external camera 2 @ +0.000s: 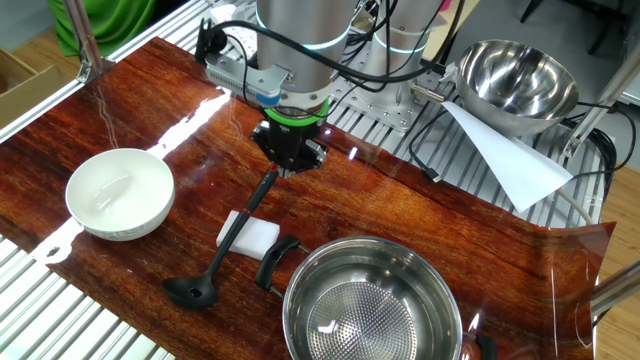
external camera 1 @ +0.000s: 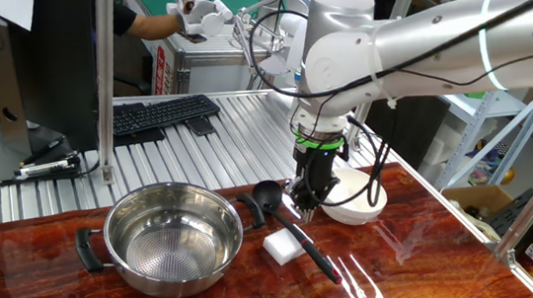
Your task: Scoop water with a large spoon from one bowl to another
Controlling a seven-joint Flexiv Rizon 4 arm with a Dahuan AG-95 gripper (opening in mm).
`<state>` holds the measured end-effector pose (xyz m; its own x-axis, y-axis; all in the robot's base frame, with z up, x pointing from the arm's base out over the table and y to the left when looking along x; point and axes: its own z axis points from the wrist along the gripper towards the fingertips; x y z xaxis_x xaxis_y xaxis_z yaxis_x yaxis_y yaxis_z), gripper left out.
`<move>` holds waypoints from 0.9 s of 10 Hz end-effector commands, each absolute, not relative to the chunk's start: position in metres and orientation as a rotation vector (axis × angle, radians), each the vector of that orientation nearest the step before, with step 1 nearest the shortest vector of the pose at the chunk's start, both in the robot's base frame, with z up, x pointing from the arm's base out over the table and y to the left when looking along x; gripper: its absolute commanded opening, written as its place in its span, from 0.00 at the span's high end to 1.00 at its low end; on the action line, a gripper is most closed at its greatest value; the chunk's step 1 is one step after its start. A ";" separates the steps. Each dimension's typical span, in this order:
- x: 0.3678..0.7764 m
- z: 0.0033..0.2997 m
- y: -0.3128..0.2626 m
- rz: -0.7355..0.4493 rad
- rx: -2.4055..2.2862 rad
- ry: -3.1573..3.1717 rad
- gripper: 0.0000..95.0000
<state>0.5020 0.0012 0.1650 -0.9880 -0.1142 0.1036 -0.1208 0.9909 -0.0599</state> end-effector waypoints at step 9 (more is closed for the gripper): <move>0.504 0.156 -0.013 0.125 0.216 -3.066 0.40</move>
